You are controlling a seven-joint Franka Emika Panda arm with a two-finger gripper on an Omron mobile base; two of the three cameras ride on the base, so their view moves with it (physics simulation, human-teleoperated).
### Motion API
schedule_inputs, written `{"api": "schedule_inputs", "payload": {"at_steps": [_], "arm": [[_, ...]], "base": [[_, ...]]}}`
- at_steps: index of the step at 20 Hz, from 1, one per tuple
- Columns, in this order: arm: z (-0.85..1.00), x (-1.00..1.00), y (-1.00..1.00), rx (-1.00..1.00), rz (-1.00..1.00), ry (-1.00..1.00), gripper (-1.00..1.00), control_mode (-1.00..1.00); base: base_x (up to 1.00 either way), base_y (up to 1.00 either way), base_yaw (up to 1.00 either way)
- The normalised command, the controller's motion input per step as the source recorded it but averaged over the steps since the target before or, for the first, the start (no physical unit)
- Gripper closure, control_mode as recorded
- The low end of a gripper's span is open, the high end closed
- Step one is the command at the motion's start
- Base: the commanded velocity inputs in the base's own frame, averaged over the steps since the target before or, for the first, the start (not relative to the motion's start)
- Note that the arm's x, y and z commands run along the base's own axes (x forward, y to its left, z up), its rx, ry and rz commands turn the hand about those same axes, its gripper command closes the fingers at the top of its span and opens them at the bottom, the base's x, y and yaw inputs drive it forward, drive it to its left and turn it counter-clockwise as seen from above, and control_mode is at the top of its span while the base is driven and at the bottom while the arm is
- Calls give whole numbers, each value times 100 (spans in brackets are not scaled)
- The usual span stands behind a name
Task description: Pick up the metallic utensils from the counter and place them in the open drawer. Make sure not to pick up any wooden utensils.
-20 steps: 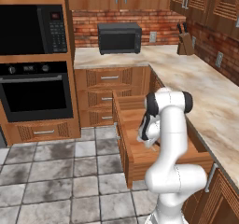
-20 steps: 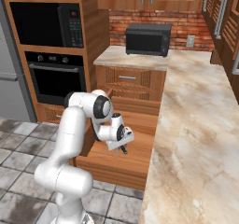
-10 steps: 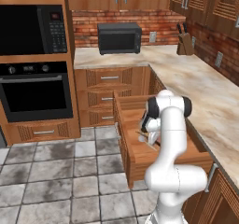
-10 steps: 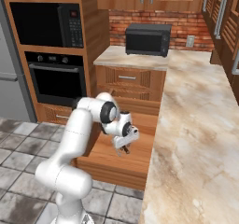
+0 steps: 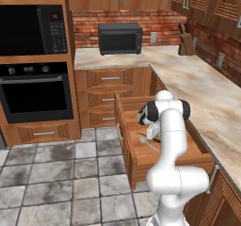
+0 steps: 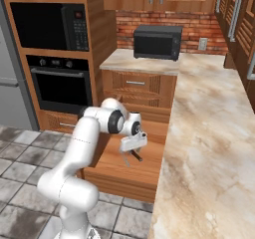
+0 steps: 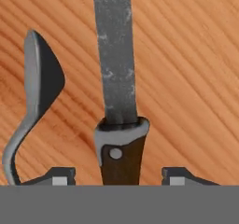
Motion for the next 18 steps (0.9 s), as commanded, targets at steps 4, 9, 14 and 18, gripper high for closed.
{"api": "schedule_inputs", "payload": {"at_steps": [4, 9, 14, 18], "arm": [[-13, -34, 99, -13, 0, -3, -100, -100], [62, -64, 30, -6, 0, -21, -100, -100], [100, -56, -16, 0, 0, -13, -100, -100], [100, -77, -1, 0, 0, -26, -100, -100]], "base": [[0, 0, 0], [0, 0, 0], [0, 0, 0], [0, 0, 0]]}}
